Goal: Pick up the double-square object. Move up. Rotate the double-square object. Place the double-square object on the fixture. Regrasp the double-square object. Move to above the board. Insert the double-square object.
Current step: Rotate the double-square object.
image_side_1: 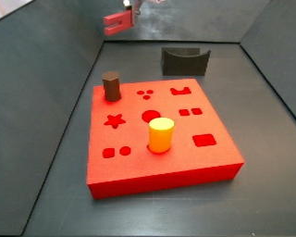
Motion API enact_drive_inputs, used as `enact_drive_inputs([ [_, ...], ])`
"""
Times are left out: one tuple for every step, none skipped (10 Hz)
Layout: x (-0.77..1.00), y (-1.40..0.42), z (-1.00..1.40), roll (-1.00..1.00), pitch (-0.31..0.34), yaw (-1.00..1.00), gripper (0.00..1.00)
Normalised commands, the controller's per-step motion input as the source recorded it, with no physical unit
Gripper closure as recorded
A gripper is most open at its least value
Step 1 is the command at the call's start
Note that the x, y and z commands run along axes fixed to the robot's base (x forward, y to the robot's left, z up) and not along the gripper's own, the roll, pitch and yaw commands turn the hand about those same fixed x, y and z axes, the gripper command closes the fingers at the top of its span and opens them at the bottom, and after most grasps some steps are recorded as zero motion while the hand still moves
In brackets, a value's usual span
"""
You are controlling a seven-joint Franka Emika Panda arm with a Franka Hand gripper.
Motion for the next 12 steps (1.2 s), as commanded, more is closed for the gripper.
enact_drive_inputs([
  [0.03,0.02,-0.03,-0.01,0.006,-1.0,1.0],
  [0.03,0.02,-0.03,-0.01,0.007,-1.0,1.0],
  [0.03,0.02,-0.04,-0.01,0.008,-1.0,1.0],
  [0.02,0.02,-0.04,-0.01,0.008,-1.0,1.0],
  [0.02,0.02,-0.04,-0.01,0.009,-1.0,1.0],
  [0.02,0.02,-0.04,-0.01,0.009,-1.0,1.0],
  [0.02,0.02,-0.04,-0.01,0.01,-1.0,1.0],
  [0.02,0.02,-0.04,-0.01,0.01,-1.0,1.0],
  [0.02,0.02,-0.04,-0.01,0.01,-1.0,1.0],
  [0.02,0.02,-0.04,-0.01,0.011,-1.0,1.0],
  [0.02,0.02,-0.04,-0.01,0.012,-1.0,1.0],
  [0.02,0.02,-0.04,-0.01,0.012,-1.0,1.0],
])
